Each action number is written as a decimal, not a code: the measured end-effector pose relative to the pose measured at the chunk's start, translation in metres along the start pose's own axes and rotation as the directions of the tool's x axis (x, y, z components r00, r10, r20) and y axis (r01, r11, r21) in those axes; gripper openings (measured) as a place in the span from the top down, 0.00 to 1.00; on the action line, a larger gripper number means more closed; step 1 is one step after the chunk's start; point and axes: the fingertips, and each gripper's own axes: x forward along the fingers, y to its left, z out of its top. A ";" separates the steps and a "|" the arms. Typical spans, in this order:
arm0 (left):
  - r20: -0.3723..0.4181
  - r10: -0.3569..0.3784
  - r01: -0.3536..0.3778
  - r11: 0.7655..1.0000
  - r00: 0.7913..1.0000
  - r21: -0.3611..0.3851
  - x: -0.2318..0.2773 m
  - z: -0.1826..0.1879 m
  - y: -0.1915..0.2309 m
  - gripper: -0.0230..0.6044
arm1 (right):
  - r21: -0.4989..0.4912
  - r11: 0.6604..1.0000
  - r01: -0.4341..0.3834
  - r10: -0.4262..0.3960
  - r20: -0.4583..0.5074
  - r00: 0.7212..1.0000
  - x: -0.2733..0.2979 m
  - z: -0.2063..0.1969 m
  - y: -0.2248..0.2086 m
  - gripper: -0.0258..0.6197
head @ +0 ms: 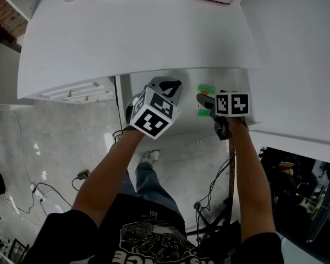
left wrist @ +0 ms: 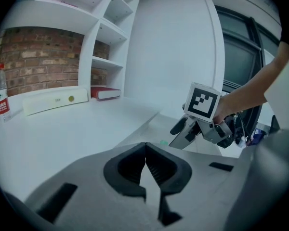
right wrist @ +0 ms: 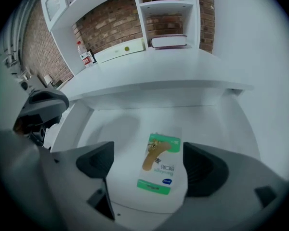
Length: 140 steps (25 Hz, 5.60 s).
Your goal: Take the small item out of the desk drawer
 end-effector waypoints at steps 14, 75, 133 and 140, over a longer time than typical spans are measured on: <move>-0.038 0.053 -0.055 0.997 0.998 -0.063 0.006 -0.036 0.011 0.95 | 0.063 0.996 0.059 -0.051 -0.119 0.992 0.047 -0.023 -0.026 0.22; 0.023 0.046 -0.047 0.998 0.999 0.041 -0.089 0.093 -0.018 0.95 | 0.252 0.961 0.113 -0.186 0.287 0.940 -0.139 0.023 0.000 0.42; 0.196 -0.170 0.097 0.937 0.966 0.336 -0.068 0.240 -0.111 0.95 | 0.433 0.842 0.323 -0.539 0.701 0.467 -0.406 0.001 -0.025 0.42; 0.197 -0.163 0.089 0.937 0.967 0.336 -0.070 0.239 -0.109 0.95 | 0.427 0.846 0.320 -0.533 0.704 0.468 -0.405 0.002 -0.023 0.42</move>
